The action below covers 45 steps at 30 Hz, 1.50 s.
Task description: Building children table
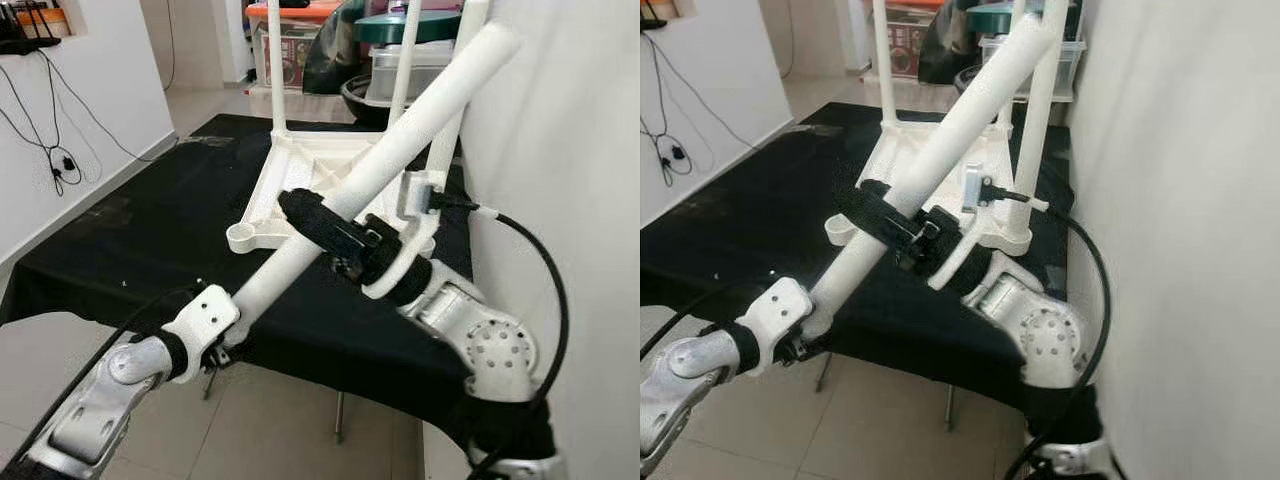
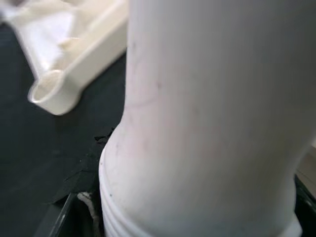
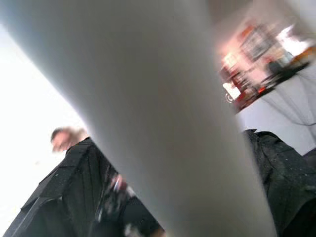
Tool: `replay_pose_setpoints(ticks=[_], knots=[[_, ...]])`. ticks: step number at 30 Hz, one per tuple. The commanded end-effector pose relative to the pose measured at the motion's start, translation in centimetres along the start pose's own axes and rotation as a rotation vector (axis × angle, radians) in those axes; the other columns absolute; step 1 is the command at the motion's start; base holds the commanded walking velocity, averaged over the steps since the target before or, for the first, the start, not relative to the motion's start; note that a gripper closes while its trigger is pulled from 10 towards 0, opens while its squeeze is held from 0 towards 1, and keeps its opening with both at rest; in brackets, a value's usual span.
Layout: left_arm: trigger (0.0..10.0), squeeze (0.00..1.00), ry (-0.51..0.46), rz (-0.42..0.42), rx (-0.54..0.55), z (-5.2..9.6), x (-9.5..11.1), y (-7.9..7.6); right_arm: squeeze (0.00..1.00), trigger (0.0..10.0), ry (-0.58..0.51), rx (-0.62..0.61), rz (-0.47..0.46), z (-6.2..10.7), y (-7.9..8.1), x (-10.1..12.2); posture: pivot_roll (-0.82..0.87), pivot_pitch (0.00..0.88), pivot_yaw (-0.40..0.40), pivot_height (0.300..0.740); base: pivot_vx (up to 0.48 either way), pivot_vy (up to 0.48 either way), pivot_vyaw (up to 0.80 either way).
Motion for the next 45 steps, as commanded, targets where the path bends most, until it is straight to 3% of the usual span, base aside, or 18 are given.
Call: replay_pose_setpoints(ticks=[1, 4, 11, 12, 14, 15, 17, 18, 26, 40, 41, 45], knots=[[10.0, 0.0, -0.001, -0.005, 0.042, -0.8, 0.5, 0.0, 0.0, 10.0, 0.024, -0.078, 0.004, -0.2, -0.3, -0.9, 0.04, 0.0, 0.005, 0.74, 0.0, 0.0, 0.0], [10.0, 0.0, -0.011, -0.008, 0.045, -1.2, 0.9, -0.2, 0.0, 10.0, 0.03, -0.123, 0.018, -0.3, -0.6, -1.2, 0.04, 0.0, 0.005, 0.74, 0.0, 0.0, 0.0], [10.0, 0.0, -0.09, -0.064, 0.006, -3.4, 2.7, -2.7, 0.0, 10.0, 0.059, -0.326, 0.027, -0.4, -1.9, -1.8, 0.04, 0.0, 0.0, 0.74, 0.0, 0.0, 0.0], [10.0, 0.0, -0.094, -0.077, -0.011, -3.6, 2.8, -3.1, 0.0, 8.4, 0.058, -0.362, 0.034, -0.4, -2.3, -1.8, 0.04, 0.0, 0.0, 0.74, 0.0, 0.0, 0.0], [10.0, 0.0, -0.089, -0.098, -0.028, -3.8, 2.7, -3.6, 0.0, 7.8, 0.053, -0.412, 0.036, -0.4, -2.8, -1.8, 0.04, 0.0, 0.003, 0.74, 0.0, 0.0, 0.0], [10.0, 0.0, -0.083, -0.106, -0.043, -3.9, 2.6, -4.0, 0.0, 4.1, 0.042, -0.456, 0.044, -0.3, -3.2, -1.7, 0.03, 0.0, 0.005, 0.74, 0.0, 0.0, 0.0], [10.0, 0.0, -0.079, -0.109, -0.05, -4.0, 2.5, -4.3, 0.0, 4.1, 0.034, -0.487, 0.049, -0.3, -3.5, -1.6, 0.03, 0.0, 0.005, 0.74, 0.0, 0.0, 0.0], [10.0, 0.0, -0.076, -0.11, -0.054, -4.0, 2.4, -4.5, 0.0, 0.0, 0.022, -0.514, 0.048, -0.2, -3.7, -1.6, 0.03, 0.0, 0.008, 0.74, 0.0, 0.0, 0.0], [10.0, 0.0, -0.053, -0.117, -0.053, -3.9, 1.5, -4.8, 0.0, 0.0, -0.036, -0.553, 0.06, 0.0, -3.9, -1.1, 0.04, 0.0, 0.007, 0.74, 0.0, 0.0, 0.0], [10.0, 0.02, 0.003, -0.162, 0.037, -3.2, -0.3, -2.4, 0.0, 0.0, -0.085, -0.534, 0.096, -0.2, -3.5, 0.1, 0.04, 0.0, 0.007, 0.74, 0.0, 0.0, 0.0], [10.0, 1.0, -0.003, -0.134, 0.03, -3.0, -0.4, -2.4, 0.0, 0.0, -0.089, -0.532, 0.103, -0.2, -3.5, 0.2, 0.04, 0.0, 0.007, 0.74, 0.0, 0.0, 0.0], [10.0, 1.0, -0.042, -0.095, 0.01, -2.8, -0.1, -2.4, 0.0, 0.0, -0.093, -0.533, 0.113, -0.2, -3.4, 0.3, 0.04, 0.0, 0.008, 0.74, 0.0, 0.0, 0.0]])
Point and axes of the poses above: a point about 5 cm out from each wrist's last joint towards the gripper, its own z axis pointing back from the gripper into the wrist, its own x axis along the axis of the wrist's last joint, y = z × x, the point moved 1 cm from there along -z, pointing out of the wrist towards the gripper, and after that the axes turned 12 degrees about z, right-handed, at the moved point
